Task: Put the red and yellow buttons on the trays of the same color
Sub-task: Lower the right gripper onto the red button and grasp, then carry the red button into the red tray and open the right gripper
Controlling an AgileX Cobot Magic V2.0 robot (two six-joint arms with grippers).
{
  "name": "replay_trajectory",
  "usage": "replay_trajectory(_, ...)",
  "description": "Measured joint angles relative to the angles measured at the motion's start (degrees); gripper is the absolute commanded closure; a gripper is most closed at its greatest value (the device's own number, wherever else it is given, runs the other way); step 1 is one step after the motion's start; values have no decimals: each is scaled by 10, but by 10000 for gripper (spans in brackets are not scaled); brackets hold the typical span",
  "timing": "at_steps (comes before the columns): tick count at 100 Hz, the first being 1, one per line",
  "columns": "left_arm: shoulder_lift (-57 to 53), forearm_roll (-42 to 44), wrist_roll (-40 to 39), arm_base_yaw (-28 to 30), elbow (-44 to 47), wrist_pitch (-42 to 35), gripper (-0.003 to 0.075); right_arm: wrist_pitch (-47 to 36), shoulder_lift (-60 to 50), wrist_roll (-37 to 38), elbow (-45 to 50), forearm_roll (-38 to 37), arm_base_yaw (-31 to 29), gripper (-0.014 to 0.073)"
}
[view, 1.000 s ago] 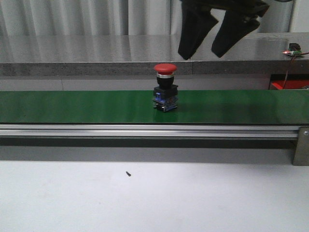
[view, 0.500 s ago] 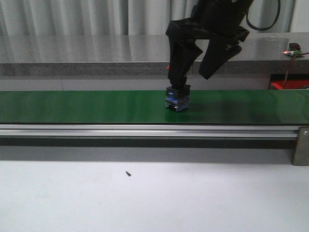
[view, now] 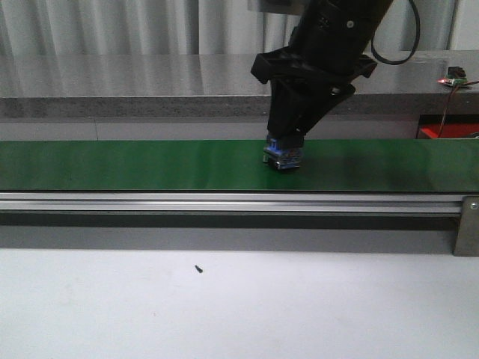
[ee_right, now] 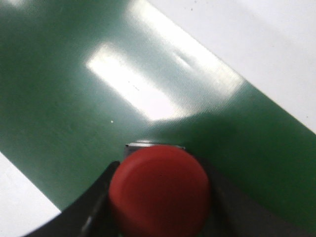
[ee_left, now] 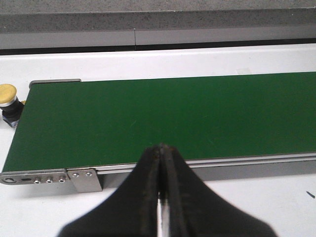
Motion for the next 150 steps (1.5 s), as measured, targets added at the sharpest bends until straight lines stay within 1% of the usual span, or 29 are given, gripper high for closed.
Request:
replay_trajectory(9, 0, 0, 0, 0, 0, 0, 740, -2, 0, 0, 0, 0, 0, 436)
replay_trajectory(32, 0, 0, 0, 0, 0, 0, 740, -4, -6, 0, 0, 0, -1, 434)
replay_trajectory(46, 0, 0, 0, 0, 0, 0, 740, -4, -39, 0, 0, 0, -26, 434)
replay_trajectory(57, 0, 0, 0, 0, 0, 0, 740, -2, -71, -1, 0, -2, -70, 434)
replay_trajectory(73, 0, 0, 0, 0, 0, 0, 740, 11, -101, -1, 0, -4, -155, 434)
replay_trajectory(102, 0, -1, 0, 0, 0, 0, 740, 37, -112, -1, 0, -9, -308, 434)
replay_trajectory(130, 0, -1, 0, 0, 0, 0, 740, 43, -112, -1, 0, -10, -421, 434)
replay_trajectory(150, 0, -1, 0, 0, 0, 0, 740, 20, -108, -1, 0, -13, -476, 434)
